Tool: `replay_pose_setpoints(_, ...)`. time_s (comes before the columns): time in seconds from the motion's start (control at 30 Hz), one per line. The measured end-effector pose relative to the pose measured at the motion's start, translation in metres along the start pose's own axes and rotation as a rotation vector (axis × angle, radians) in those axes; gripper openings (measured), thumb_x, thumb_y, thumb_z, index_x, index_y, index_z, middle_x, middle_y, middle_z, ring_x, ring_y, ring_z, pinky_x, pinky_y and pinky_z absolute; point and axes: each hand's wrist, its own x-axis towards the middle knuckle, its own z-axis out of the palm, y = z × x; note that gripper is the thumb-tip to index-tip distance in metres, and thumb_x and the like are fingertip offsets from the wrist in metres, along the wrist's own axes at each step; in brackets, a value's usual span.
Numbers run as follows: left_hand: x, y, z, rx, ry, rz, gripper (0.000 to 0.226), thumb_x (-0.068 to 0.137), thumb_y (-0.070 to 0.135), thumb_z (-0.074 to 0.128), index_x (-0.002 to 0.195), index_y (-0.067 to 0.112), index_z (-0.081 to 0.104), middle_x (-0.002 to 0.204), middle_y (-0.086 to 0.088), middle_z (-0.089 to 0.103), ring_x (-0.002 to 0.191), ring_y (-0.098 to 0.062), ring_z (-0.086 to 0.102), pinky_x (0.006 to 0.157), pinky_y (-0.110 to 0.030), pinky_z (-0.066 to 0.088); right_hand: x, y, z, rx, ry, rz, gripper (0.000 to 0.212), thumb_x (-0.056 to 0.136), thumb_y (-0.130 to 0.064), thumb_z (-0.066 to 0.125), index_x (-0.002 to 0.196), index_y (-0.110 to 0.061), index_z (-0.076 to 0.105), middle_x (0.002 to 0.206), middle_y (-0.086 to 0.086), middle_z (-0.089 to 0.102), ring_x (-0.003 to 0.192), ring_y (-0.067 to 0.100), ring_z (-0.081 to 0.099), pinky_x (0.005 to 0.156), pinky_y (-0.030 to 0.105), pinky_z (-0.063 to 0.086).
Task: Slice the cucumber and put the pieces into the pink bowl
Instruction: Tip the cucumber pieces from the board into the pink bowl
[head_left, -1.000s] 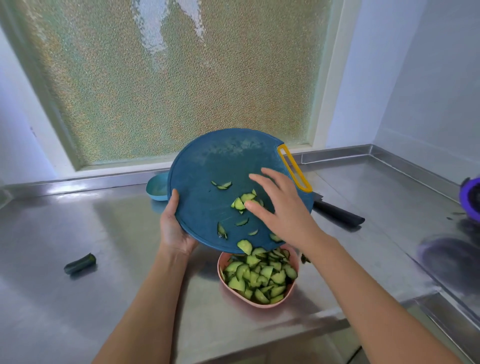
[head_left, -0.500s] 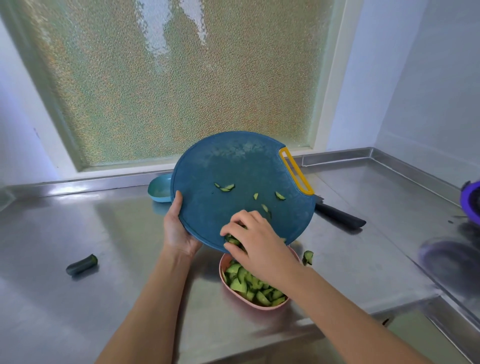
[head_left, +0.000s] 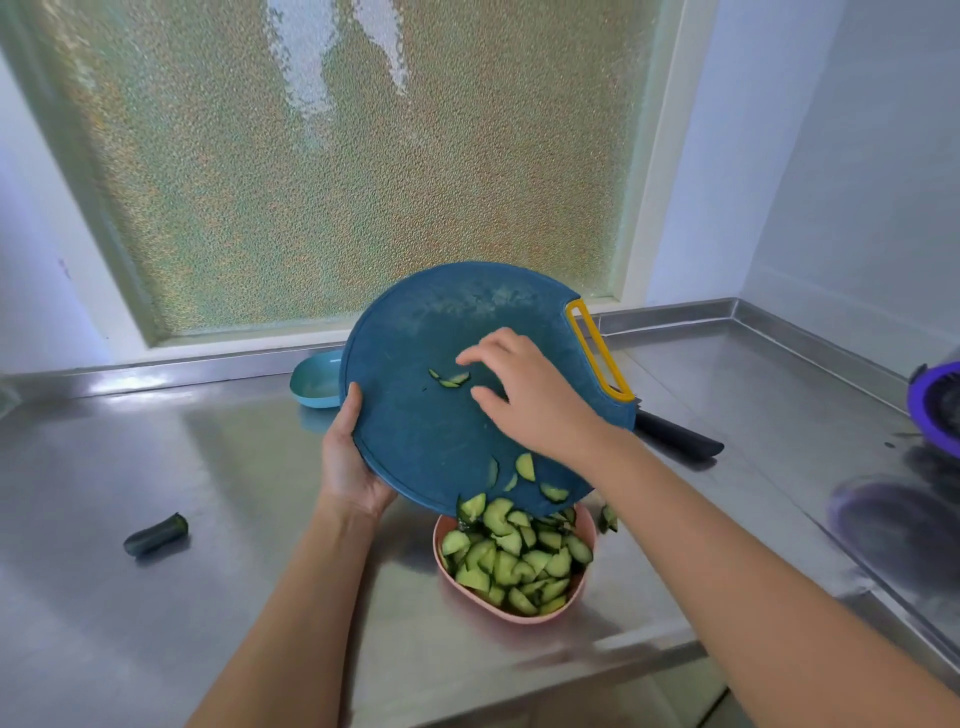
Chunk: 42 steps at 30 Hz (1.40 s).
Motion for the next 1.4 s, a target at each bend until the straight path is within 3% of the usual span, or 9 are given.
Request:
replay_pose_setpoints(0.13,0.0,0.001,0.0,0.01,-0.025,-0.015,0.049,0.097,0.041,0.035,0.092,0.016,0.077,0.108,-0.01,0.07,0.096,-0.025,0.068,0.084,-0.044,0.054,0.024,0.003,0.006,-0.038,-0.036,0.043,0.031,0.089,-0.037,0.064,0.109,-0.015,0.057,0.106,-0.003,0.048,0.105,0.018,0.044,0.093,0.034,0.04)
replay_pose_setpoints(0.3,0.001,0.0,-0.001,0.012,-0.044,-0.008,0.052,0.098,0.04,0.032,0.092,0.015,0.077,0.109,-0.01,0.07,0.099,-0.024,0.067,0.09,-0.043,0.051,0.021,-0.003,0.021,-0.073,-0.013,-0.08,0.006,0.091,-0.016,0.056,0.096,-0.013,0.059,0.093,-0.008,0.043,0.091,0.016,0.044,0.084,0.037,0.043)
replay_pose_setpoints(0.67,0.002,0.001,-0.001,-0.05,0.022,0.062,0.049,0.098,0.038,0.033,0.086,0.02,0.078,0.103,-0.008,0.072,0.091,-0.024,0.069,0.077,-0.043,0.057,-0.061,-0.02,0.015,-0.137,-0.135,-0.13,0.012,0.089,-0.013,0.05,0.079,-0.019,0.054,0.082,-0.009,0.048,0.08,0.013,0.044,0.075,0.028,0.035)
replay_pose_setpoints(0.77,0.003,0.001,0.0,-0.047,0.037,0.072,0.049,0.098,0.037,0.034,0.084,0.021,0.078,0.101,-0.008,0.072,0.089,-0.024,0.069,0.076,-0.044,0.057,-0.075,-0.02,0.016,-0.081,-0.1,-0.128,0.01,0.089,-0.014,0.052,0.081,-0.018,0.056,0.084,-0.008,0.05,0.082,0.012,0.045,0.077,0.029,0.038)
replay_pose_setpoints(0.87,0.001,0.001,0.002,-0.048,0.04,0.059,0.049,0.098,0.038,0.035,0.084,0.021,0.078,0.101,-0.008,0.072,0.09,-0.024,0.069,0.073,-0.042,0.058,-0.068,-0.009,0.005,0.063,0.098,-0.046,0.005,0.088,-0.015,0.056,0.093,-0.016,0.058,0.099,-0.006,0.05,0.097,0.011,0.047,0.087,0.025,0.038)
replay_pose_setpoints(0.97,0.0,0.0,0.004,-0.04,0.054,0.059,0.049,0.099,0.036,0.035,0.08,0.022,0.078,0.097,-0.006,0.073,0.086,-0.023,0.07,0.072,-0.041,0.058,-0.044,0.018,-0.007,0.059,0.262,0.186,0.037,0.094,-0.028,0.056,0.127,-0.013,0.051,0.132,0.004,0.043,0.128,0.02,0.037,0.109,0.032,0.03)
replay_pose_setpoints(1.07,-0.001,-0.001,0.004,-0.029,0.039,0.067,0.05,0.099,0.036,0.034,0.081,0.023,0.078,0.098,-0.005,0.073,0.088,-0.022,0.07,0.074,-0.041,0.058,-0.034,0.029,0.0,0.078,0.084,0.363,0.071,0.093,-0.052,0.048,0.151,-0.018,0.023,0.158,0.006,0.014,0.147,0.019,0.006,0.119,0.035,0.009)
replay_pose_setpoints(1.17,0.0,-0.001,0.003,-0.031,0.021,0.063,0.052,0.099,0.036,0.032,0.079,0.022,0.079,0.095,-0.005,0.073,0.085,-0.021,0.07,0.07,-0.039,0.058,-0.044,0.025,0.019,-0.015,0.02,0.241,0.068,0.093,-0.055,0.042,0.15,-0.022,0.025,0.16,0.002,0.009,0.148,0.019,0.0,0.12,0.035,0.003)
replay_pose_setpoints(1.4,0.003,-0.005,-0.005,-0.017,0.011,0.006,0.048,0.097,0.041,0.036,0.093,0.016,0.077,0.111,-0.012,0.069,0.098,-0.027,0.067,0.078,-0.045,0.056,-0.065,0.01,0.029,0.016,-0.014,0.019,0.05,0.099,-0.045,0.036,0.137,-0.014,0.047,0.143,-0.004,0.037,0.136,0.006,0.025,0.107,0.012,0.015)
